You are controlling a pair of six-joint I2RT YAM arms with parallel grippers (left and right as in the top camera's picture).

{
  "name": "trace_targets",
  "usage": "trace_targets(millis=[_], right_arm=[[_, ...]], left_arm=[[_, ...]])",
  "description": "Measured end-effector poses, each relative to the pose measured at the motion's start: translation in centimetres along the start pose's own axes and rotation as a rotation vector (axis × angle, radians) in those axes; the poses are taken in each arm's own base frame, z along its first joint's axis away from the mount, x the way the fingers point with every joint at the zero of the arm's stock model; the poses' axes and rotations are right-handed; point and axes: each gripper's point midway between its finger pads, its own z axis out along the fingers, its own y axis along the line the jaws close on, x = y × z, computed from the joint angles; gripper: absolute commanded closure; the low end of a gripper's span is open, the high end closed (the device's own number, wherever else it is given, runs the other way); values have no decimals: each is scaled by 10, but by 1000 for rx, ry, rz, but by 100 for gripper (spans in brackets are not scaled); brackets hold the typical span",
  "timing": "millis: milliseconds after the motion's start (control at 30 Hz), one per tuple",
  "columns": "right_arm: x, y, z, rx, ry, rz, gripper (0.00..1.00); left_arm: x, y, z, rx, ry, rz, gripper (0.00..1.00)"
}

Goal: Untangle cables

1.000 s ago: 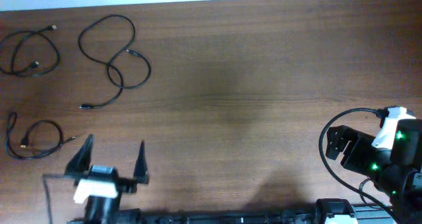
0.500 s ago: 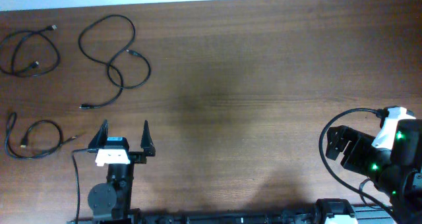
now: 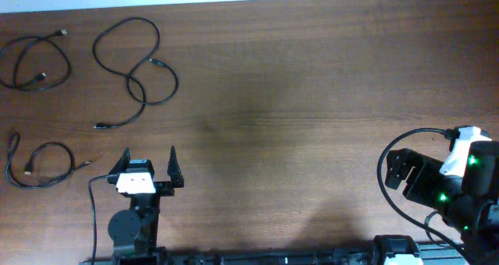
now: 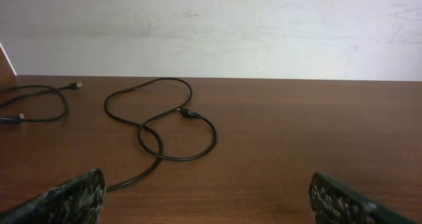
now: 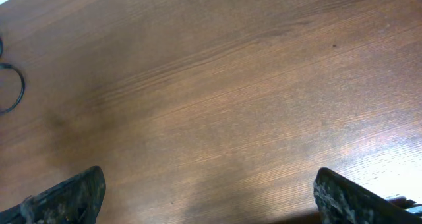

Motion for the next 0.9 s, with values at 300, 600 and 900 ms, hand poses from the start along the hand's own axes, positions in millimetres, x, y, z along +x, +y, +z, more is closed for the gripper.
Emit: trace_targets(millis=[300, 600, 900], right_arm=[[1, 3, 0, -10, 4, -13, 2], [-24, 10, -45, -163, -469, -47, 2], [-17, 1, 78, -284, -808, -58, 2]], left_arm=[[0, 0, 0, 0, 0, 0, 1], [0, 0, 0, 0, 0, 0, 1], [0, 1, 0, -4, 1, -3, 1]])
